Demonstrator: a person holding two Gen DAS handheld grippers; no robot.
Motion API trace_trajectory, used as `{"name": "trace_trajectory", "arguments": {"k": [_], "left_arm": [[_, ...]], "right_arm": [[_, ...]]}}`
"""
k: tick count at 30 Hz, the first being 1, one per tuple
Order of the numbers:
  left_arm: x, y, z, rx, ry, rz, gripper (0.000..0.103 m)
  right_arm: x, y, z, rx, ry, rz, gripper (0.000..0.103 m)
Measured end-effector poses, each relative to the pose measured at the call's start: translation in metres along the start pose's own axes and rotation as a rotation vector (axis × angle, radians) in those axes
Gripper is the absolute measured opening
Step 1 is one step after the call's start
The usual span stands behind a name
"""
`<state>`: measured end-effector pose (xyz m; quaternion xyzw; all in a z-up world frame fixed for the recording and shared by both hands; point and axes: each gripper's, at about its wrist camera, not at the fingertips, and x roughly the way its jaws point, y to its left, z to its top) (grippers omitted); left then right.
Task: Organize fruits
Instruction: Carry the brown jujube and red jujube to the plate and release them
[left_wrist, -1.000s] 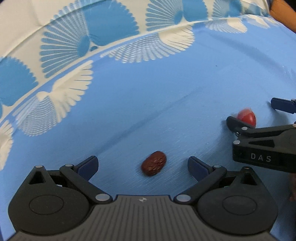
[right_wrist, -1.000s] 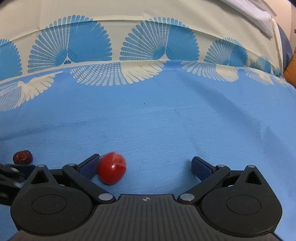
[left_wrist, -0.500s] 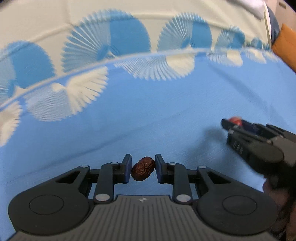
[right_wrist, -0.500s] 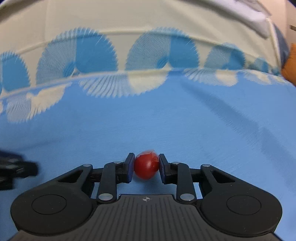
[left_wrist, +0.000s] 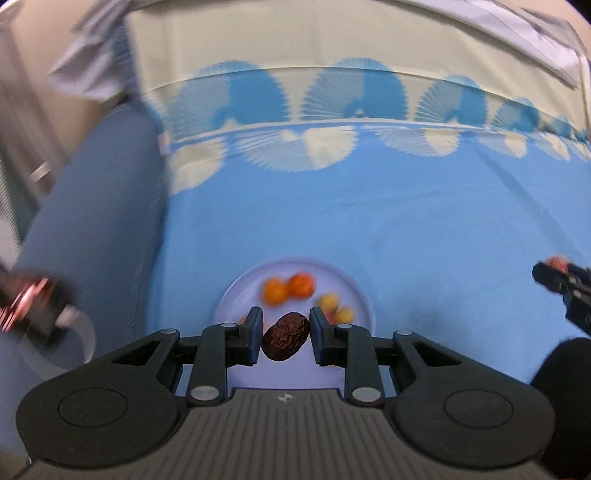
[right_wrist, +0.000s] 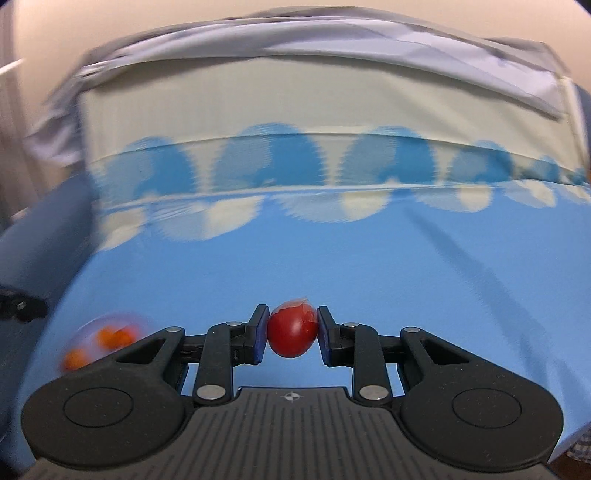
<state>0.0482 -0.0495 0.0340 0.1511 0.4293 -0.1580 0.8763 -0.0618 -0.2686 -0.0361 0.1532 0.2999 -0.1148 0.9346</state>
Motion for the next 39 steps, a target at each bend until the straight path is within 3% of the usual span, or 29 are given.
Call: {"name": "trace_trajectory", "arguments": {"k": [6,10,13,26,39], "left_arm": [[-0.046,0.028,-0.062,-0.085,0.004,-0.008,0.030],[-0.054,0.034,-0.091,-0.126,0.024,-0.036,0.030],[-0.062,0.036,-0.105,-0.132,0.012,-0.054,0.030],[-0.066,0.048,-0.103,-0.163,-0.029,-0.069,0.030],[-0.035,0.056,-0.074,-0.206,-0.006,-0.092,0.030]], "right_arm": [[-0.051,0.052,-0.024,-0.037,0.094,0.193,0.029],[-0.064,0.071,-0.042,-0.034,0.186,0.231,0.029],[-0.082,0.085,-0.052,-0.100,0.177,0.225,0.029],[-0.096,0.102,-0.050,-0.197,0.147,0.195,0.029],[-0.064,0.108,-0.045,-0.209,0.205,0.203,0.029]]}}
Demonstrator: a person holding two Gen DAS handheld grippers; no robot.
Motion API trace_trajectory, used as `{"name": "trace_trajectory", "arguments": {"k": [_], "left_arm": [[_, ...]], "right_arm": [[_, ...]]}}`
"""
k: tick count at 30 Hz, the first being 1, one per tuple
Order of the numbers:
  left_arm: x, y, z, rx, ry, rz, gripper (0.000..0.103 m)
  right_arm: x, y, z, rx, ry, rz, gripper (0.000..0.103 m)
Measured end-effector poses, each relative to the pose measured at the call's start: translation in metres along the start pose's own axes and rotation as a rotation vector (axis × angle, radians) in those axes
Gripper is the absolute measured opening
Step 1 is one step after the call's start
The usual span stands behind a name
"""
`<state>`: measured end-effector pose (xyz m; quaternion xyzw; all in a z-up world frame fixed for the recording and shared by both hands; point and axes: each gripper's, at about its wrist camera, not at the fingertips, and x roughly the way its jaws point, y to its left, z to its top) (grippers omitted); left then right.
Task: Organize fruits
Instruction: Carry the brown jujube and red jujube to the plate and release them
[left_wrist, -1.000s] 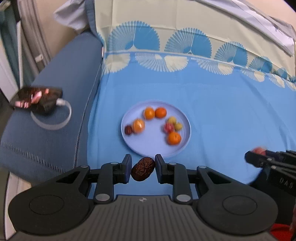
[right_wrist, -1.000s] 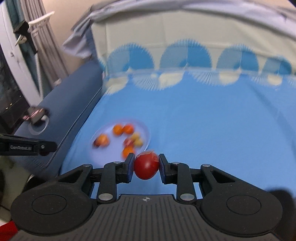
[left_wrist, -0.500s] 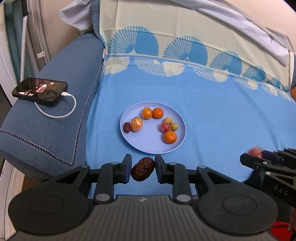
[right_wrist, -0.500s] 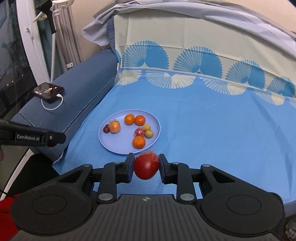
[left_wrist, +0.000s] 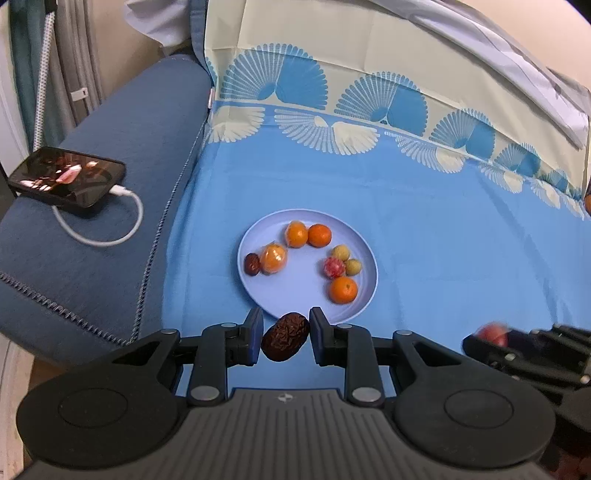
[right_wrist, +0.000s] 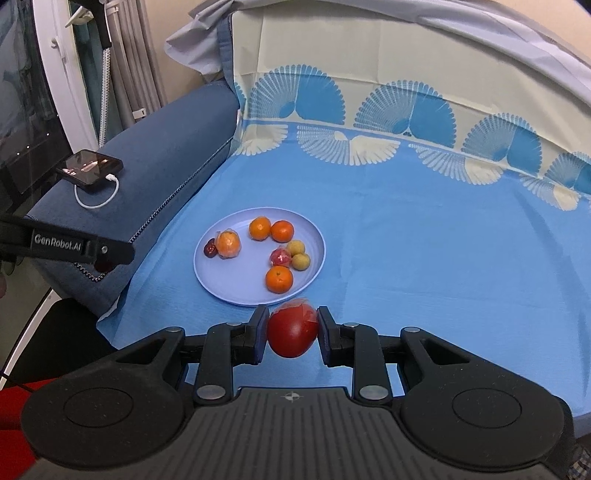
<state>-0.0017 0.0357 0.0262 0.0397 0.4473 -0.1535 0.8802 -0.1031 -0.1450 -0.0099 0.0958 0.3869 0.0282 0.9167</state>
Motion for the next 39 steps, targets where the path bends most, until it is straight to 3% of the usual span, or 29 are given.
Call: {"name": "trace_trajectory", "arguments": {"k": [16,32,33,34,35,36,37,39], "left_arm": [[0.081,-0.008,0.051,0.002,0.032,-0.021,0.030],[0.172,-0.005,0.072,0.076,0.106,-0.032,0.031],[0.173,-0.005,0.073,0.084,0.097,-0.030,0.035],[0.173,-0.006,0.075,0.091,0.094,-0.026,0.056],[0.171,-0.007,0.077,0.094,0.089,-0.019,0.083],[0.165,-0.007,0.079,0.090,0.073,-0.009,0.094],[0.158,-0.007,0.080,0.085,0.046,-0.004,0.103],[0.144,-0.006,0.080,0.086,0.018,0.002,0.103]], "right_arm": [[0.087,-0.002,0.039,-0.034,0.045,0.069,0.029],[0.186,0.003,0.053,-0.094,0.134,0.099,0.029],[0.190,0.003,0.054,-0.095,0.138,0.098,0.031],[0.195,0.003,0.054,-0.099,0.144,0.097,0.031],[0.200,0.003,0.055,-0.104,0.148,0.095,0.035],[0.204,0.003,0.055,-0.111,0.157,0.093,0.054],[0.205,0.002,0.056,-0.117,0.162,0.090,0.076],[0.200,0.001,0.058,-0.123,0.137,0.076,0.090]]}}
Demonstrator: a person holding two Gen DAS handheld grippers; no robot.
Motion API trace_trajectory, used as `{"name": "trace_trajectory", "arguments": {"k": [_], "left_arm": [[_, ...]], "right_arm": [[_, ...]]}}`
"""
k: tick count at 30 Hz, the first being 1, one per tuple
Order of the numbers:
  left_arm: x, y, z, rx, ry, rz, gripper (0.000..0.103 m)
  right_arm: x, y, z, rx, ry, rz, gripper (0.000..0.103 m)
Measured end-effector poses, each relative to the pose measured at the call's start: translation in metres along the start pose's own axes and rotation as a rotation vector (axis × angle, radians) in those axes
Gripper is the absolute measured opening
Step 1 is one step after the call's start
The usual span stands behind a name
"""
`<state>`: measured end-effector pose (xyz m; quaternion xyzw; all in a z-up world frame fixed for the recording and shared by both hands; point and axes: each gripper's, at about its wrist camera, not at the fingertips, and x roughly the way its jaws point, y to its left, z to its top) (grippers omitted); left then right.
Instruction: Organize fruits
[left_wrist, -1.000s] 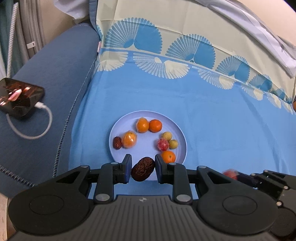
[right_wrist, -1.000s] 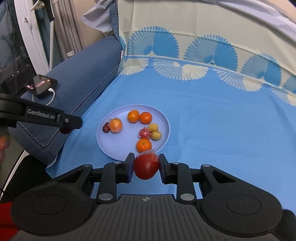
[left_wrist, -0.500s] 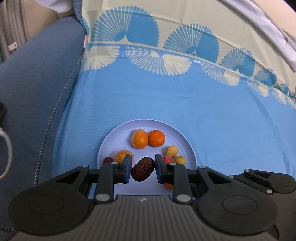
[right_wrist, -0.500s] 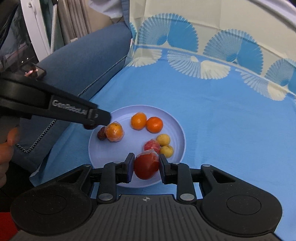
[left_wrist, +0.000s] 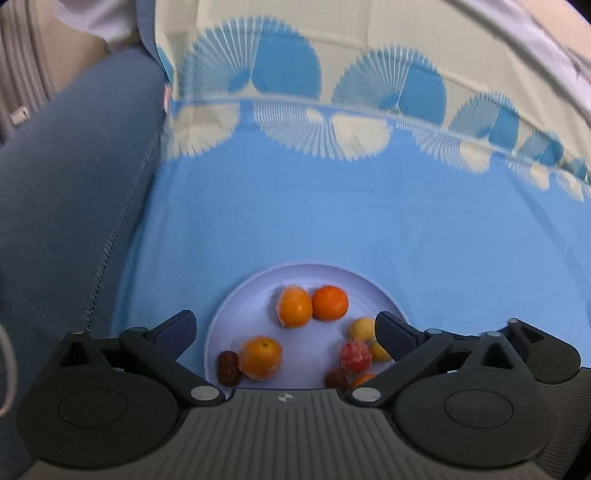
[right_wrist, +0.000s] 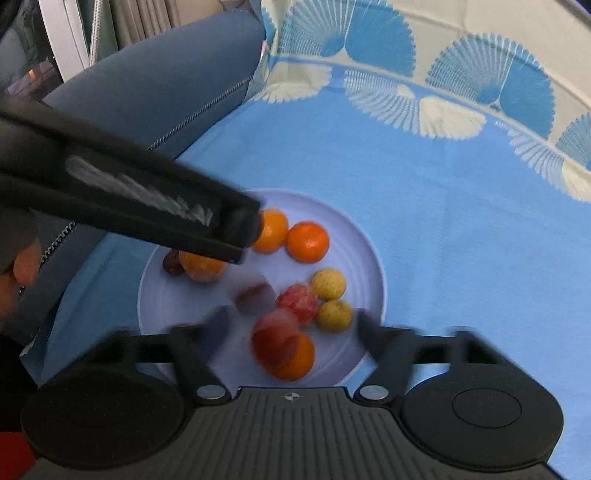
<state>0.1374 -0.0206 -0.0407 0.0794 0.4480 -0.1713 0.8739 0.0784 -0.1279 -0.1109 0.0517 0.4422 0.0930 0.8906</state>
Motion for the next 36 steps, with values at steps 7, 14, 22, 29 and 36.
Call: {"name": "trace_trajectory", "arguments": {"k": [7,14,22,29,36], "left_arm": [[-0.041,-0.001,-0.023,-0.011,0.086,0.106,0.103],[-0.102,-0.001,-0.059,-0.053,0.076,0.138,0.103],[-0.149,-0.010,-0.090,-0.042,-0.002,0.180,0.103],[-0.169,-0.018,-0.102,-0.026,-0.043,0.182,0.103],[-0.177,-0.022,-0.105,-0.010,-0.064,0.185,0.103]], "right_arm": [[-0.048,-0.006,-0.022,0.063,0.012,-0.035,0.095],[-0.119,0.009,-0.052,0.038,-0.091,-0.119,0.102],[-0.170,0.030,-0.073,0.033,-0.216,-0.148,0.102],[-0.194,0.045,-0.091,0.015,-0.261,-0.162,0.102],[-0.204,0.049,-0.095,0.019,-0.283,-0.186,0.102]]}}
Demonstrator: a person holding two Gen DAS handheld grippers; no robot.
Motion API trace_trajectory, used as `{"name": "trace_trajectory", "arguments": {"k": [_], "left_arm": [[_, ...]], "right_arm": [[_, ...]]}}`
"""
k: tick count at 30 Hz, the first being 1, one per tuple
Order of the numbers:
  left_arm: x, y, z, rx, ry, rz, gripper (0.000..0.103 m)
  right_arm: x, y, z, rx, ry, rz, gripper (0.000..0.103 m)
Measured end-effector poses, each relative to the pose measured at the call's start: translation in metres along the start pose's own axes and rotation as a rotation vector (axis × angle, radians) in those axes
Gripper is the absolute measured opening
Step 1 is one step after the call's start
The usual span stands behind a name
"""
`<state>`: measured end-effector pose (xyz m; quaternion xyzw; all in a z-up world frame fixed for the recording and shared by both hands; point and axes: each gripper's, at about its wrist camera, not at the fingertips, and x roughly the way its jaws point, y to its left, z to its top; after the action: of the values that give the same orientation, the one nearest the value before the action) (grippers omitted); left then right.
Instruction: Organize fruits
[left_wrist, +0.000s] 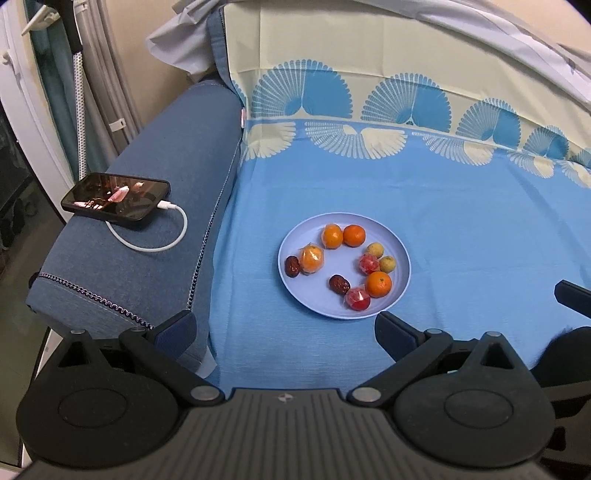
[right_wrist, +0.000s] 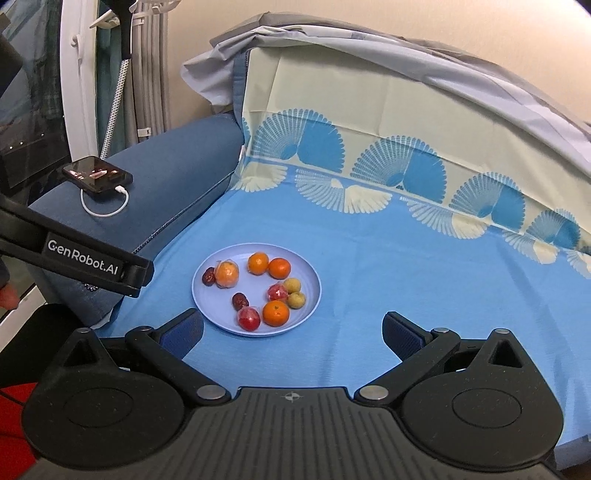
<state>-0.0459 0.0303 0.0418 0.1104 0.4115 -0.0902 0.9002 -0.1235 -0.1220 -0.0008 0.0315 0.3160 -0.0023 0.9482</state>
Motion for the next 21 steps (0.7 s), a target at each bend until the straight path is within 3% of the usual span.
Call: {"name": "trace_trajectory", "arguments": {"k": [21], "left_arm": [[0.0024,-0.0004,-0.0016,0.000,0.003,0.019,0.103]], "right_arm": [[0.0006,0.0019,-0.0009,0.000,0.013,0.002,0.102]]}}
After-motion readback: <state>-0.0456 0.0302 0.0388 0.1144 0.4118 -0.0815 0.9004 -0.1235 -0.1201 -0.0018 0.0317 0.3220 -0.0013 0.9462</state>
